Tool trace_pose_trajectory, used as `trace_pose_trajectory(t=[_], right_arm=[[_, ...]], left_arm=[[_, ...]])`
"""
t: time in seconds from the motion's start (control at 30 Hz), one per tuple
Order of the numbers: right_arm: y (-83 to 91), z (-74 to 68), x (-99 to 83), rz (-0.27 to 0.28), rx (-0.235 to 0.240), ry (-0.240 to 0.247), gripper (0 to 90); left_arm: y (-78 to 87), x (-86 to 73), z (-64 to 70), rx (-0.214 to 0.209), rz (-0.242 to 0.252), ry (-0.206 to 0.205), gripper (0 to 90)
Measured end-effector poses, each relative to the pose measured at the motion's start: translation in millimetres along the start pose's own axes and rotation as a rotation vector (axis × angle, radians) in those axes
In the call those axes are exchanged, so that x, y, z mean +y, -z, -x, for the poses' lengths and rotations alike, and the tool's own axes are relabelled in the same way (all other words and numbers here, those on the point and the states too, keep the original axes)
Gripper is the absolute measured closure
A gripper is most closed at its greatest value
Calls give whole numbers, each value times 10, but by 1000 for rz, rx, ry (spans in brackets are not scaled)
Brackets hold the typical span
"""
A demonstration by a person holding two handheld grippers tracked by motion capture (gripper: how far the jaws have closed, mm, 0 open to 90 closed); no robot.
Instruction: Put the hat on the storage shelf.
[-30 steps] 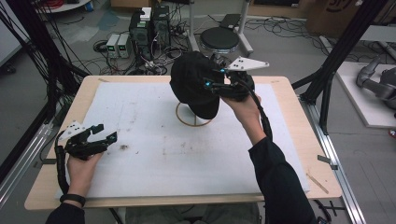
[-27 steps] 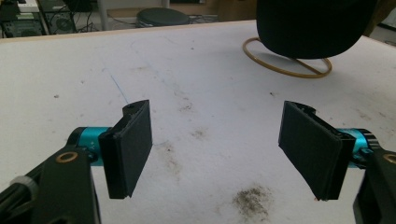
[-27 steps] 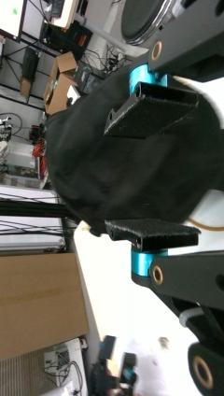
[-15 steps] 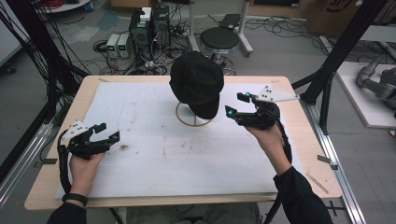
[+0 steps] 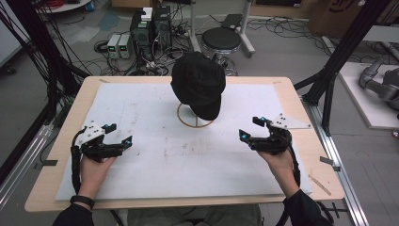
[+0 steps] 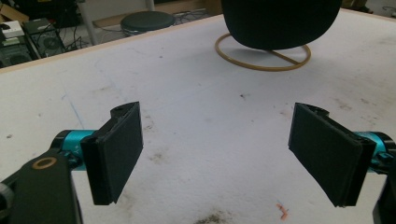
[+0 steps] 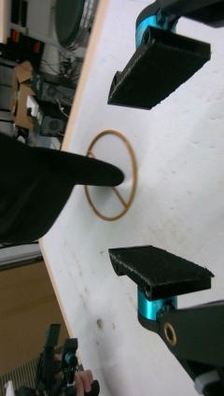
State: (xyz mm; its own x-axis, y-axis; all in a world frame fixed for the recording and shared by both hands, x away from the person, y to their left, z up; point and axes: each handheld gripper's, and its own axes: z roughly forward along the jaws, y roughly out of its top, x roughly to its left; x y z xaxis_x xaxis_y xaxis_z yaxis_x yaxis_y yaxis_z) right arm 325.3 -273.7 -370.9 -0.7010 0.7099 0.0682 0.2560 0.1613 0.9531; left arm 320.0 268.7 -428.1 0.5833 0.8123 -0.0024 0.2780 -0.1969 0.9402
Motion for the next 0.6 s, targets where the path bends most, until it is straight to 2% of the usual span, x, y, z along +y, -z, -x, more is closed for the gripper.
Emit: trace_pose_trajectory(t=[0.03, 0.17, 0.3, 0.43, 0.6], right_arm=[[0, 24, -101, -5, -12, -13, 211], [-8, 66, -212, -16, -37, -38, 209], [-12, 168, -384, -32, -77, -75, 209], [-19, 246, -462, -49, -96, -101, 209], [-24, 322, -495, -60, -110, -110, 209]], left_arm=[[-2, 4, 14, 1, -2, -1, 174], [-7, 8, 41, -3, -4, -8, 167], [-3, -15, 50, 1, -11, -8, 167], [10, -26, 36, 5, -13, -4, 167], [3, -41, 27, 7, -23, -3, 167]])
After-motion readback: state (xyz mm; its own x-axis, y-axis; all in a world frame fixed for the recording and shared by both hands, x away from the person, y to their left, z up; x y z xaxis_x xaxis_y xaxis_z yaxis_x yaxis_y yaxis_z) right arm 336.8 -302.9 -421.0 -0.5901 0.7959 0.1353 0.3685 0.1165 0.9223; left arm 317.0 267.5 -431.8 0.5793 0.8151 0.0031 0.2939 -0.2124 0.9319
